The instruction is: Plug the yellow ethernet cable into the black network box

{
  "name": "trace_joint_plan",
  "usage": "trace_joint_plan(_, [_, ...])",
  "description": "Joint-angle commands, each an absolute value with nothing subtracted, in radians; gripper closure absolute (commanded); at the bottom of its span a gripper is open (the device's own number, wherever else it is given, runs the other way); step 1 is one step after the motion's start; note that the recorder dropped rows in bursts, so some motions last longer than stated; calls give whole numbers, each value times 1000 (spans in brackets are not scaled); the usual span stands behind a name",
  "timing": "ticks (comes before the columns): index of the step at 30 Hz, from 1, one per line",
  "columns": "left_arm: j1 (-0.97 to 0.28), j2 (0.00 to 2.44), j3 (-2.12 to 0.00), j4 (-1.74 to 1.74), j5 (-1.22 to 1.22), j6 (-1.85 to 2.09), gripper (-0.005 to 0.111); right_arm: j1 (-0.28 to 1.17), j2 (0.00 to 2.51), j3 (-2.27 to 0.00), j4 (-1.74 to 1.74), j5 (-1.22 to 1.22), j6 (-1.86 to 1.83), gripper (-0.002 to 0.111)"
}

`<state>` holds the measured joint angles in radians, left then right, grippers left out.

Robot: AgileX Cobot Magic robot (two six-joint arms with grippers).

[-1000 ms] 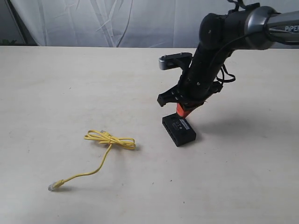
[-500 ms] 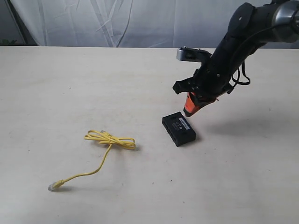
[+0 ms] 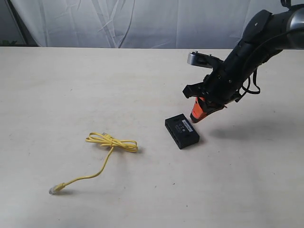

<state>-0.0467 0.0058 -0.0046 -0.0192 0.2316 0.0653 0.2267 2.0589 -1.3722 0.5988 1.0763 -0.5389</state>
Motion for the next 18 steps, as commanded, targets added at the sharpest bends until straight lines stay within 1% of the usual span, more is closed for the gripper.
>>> trace_joint_plan(1, [-42, 0, 0, -20, 225, 62, 107, 222, 2051, -1368, 585, 1057, -550, 108])
trace_joint_plan(9, [-42, 0, 0, -20, 225, 62, 107, 222, 2051, -1320, 579, 920, -550, 108])
trace_joint_plan(13, [-42, 0, 0, -20, 225, 62, 107, 222, 2051, -1320, 603, 912, -550, 108])
trace_joint_plan(15, [-42, 0, 0, -20, 225, 62, 107, 222, 2051, -1320, 614, 912, -550, 106])
trace_joint_plan(18, [-42, 0, 0, -20, 225, 62, 107, 224, 2051, -1320, 616, 912, -550, 97])
